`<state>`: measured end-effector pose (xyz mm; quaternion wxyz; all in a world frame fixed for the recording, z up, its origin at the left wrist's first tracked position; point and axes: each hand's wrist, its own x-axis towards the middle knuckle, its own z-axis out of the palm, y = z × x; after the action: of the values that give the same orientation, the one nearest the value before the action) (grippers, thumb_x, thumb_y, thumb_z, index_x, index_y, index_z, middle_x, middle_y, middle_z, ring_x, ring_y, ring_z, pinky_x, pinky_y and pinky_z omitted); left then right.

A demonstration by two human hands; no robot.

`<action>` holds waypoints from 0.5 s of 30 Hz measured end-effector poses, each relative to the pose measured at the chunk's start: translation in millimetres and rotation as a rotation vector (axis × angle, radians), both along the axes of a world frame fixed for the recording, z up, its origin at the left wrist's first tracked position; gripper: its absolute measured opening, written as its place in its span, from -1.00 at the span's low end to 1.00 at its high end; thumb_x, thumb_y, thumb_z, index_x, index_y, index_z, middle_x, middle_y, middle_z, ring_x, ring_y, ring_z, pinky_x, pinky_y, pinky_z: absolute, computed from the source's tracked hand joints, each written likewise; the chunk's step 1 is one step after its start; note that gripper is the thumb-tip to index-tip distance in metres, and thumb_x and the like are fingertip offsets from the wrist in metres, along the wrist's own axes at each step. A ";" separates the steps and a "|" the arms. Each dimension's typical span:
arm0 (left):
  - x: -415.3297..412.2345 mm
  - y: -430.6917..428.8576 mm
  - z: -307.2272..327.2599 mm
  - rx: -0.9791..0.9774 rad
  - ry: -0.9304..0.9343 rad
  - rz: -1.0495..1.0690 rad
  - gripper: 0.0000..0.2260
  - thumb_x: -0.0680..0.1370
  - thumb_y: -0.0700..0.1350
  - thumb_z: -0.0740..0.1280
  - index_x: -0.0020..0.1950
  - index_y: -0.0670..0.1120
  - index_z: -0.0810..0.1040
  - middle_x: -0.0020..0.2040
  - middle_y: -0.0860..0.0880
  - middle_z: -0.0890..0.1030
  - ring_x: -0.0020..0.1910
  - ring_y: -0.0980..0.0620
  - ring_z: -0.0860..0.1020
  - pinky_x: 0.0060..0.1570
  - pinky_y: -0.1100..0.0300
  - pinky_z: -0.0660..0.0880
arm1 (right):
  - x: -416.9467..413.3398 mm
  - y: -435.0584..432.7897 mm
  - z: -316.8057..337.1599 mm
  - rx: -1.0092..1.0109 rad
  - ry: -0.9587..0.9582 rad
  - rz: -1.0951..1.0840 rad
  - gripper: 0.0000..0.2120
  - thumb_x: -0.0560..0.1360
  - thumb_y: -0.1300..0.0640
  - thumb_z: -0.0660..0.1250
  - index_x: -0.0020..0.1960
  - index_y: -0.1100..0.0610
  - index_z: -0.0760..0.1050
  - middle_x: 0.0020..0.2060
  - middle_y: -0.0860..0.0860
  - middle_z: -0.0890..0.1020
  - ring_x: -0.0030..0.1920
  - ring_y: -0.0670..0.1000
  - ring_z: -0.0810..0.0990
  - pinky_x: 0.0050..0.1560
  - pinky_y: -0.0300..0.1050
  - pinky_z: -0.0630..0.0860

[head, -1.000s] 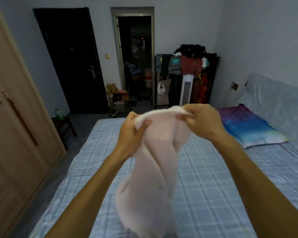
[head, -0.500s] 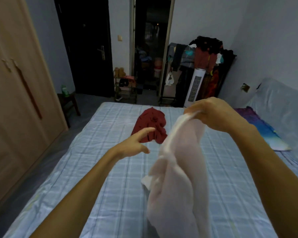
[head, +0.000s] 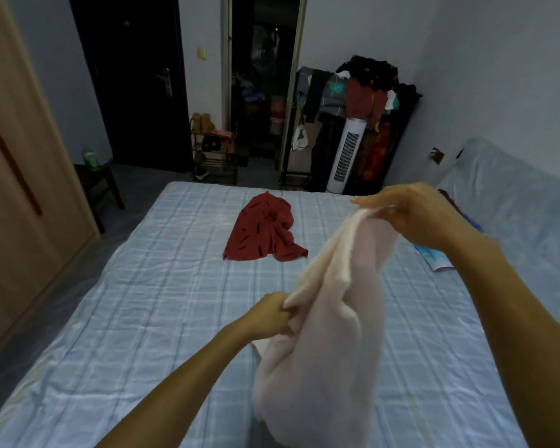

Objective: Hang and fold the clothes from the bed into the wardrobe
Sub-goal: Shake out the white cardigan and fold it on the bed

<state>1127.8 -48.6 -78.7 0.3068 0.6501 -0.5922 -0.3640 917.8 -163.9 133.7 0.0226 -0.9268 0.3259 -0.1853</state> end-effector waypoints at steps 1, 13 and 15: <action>4.9 0.0 5.5 0.000 0.076 0.062 -0.84 0.54 -0.17 0.28 -0.09 -0.26 0.56 -0.12 -0.19 0.64 -0.18 -0.11 0.64 -0.18 -0.09 0.61 | -1.9 -1.5 -1.5 -0.006 -0.013 0.005 -0.57 0.54 0.28 0.28 0.19 -0.22 0.53 -0.02 -0.06 0.67 -0.06 0.02 0.60 -0.06 0.01 0.54; 26.6 -37.4 154.4 -0.405 -0.041 0.310 -0.72 0.58 -0.01 0.25 -0.14 -0.18 0.60 -0.31 -0.05 0.58 -0.36 0.01 0.51 -0.37 0.16 0.40 | 13.7 4.6 -21.7 0.065 -0.075 -0.060 -0.79 0.50 0.17 0.36 0.06 -0.06 0.64 -0.05 -0.08 0.49 -0.06 -0.05 0.47 -0.12 -0.20 0.33; 13.0 -32.1 166.4 -0.383 -0.083 0.162 -0.78 0.59 0.03 0.22 -0.12 0.00 0.61 -0.23 -0.02 0.63 -0.28 0.01 0.58 -0.29 0.12 0.48 | 23.1 7.6 -26.2 0.034 -0.107 -0.078 -0.80 0.50 0.17 0.34 0.07 -0.02 0.64 -0.07 -0.05 0.49 -0.03 0.03 0.50 -0.12 -0.15 0.33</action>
<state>1140.8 -80.8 87.8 0.4283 0.6400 -0.6084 -0.1917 940.9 -156.2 107.6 0.0484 -0.9016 0.3633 -0.2298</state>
